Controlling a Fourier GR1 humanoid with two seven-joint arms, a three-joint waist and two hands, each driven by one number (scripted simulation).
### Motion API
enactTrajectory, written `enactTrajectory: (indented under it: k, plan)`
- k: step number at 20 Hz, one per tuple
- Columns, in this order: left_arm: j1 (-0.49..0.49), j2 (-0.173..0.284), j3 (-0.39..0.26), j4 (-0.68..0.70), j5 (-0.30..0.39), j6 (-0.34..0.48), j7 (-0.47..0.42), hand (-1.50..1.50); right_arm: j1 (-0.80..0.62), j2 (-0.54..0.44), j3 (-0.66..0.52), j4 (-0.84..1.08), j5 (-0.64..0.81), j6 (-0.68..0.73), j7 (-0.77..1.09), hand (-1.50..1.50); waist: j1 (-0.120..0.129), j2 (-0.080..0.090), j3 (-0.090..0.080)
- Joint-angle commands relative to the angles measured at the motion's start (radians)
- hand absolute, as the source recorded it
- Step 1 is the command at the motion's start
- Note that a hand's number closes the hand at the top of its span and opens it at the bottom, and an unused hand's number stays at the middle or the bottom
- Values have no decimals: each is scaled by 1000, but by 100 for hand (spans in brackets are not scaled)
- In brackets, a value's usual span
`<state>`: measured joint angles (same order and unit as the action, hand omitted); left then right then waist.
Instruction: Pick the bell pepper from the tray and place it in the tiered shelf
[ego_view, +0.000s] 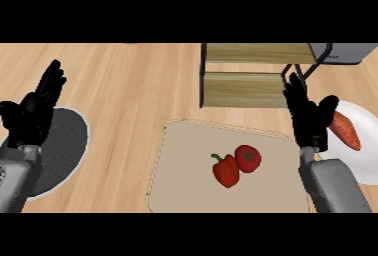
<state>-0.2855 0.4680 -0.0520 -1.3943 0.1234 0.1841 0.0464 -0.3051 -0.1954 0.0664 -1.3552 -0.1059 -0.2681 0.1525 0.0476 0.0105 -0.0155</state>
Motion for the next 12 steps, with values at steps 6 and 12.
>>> enactTrajectory:
  k: [6, 12]
  plan:
    - [205, -115, 9, 121, 137, -41, 134, 0, 7, -191, -20, -201, 19, 205, -293, 150, -59, -17, 15]
    - [276, -136, -2, 65, 173, -103, 163, 0, 226, -252, -62, -56, 29, 257, -297, -150, -50, -12, 16]
